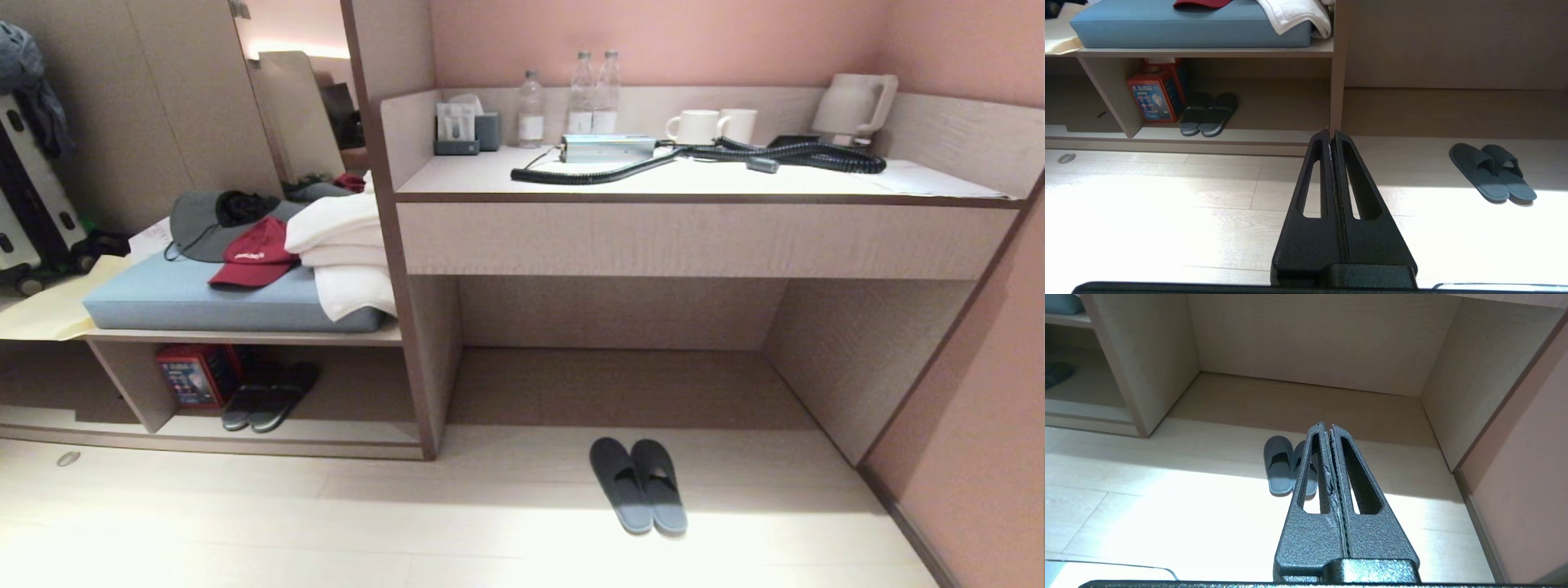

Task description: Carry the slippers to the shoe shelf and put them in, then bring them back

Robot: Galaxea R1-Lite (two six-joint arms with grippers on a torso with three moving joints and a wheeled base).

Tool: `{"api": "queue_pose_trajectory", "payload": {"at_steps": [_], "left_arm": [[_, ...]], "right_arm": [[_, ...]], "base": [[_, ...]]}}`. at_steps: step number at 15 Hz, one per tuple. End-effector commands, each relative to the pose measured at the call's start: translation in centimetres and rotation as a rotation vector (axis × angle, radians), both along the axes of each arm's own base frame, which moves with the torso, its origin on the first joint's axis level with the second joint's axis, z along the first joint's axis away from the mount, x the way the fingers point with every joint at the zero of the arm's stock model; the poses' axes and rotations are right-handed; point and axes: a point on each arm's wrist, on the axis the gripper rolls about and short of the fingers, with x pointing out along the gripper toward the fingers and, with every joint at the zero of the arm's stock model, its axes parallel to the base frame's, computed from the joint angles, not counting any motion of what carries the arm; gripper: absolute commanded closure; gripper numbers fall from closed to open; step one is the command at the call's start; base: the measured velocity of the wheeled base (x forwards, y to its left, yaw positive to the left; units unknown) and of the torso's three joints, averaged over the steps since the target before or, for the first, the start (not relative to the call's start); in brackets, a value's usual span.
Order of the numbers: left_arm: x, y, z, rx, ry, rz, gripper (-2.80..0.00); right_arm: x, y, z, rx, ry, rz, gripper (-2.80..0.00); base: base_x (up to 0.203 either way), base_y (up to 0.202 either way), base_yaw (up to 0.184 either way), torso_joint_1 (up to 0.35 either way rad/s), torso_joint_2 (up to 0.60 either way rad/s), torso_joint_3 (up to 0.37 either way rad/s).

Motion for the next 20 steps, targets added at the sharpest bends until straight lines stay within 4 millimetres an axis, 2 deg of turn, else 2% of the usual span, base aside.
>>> {"api": "queue_pose_trajectory", "payload": {"at_steps": [1, 7, 20], "left_arm": [[0.01, 0.00, 0.00, 0.000, 0.001, 0.000, 0.00], [0.01, 0.00, 0.00, -0.006, 0.001, 0.000, 0.00], [0.01, 0.01, 0.00, -0.006, 0.001, 0.001, 0.00]], "right_arm": [[0.01, 0.00, -0.04, 0.000, 0.001, 0.000, 0.00], [0.01, 0.00, -0.04, 0.000, 0.001, 0.000, 0.00], [0.01, 0.00, -0.05, 0.000, 0.002, 0.000, 0.00]], "base": [[0.000, 0.000, 0.000, 0.000, 0.00, 0.000], [0.001, 0.037, 0.000, 0.000, 0.00, 0.000], [0.000, 0.194, -0.002, 0.003, 0.00, 0.001]]}}
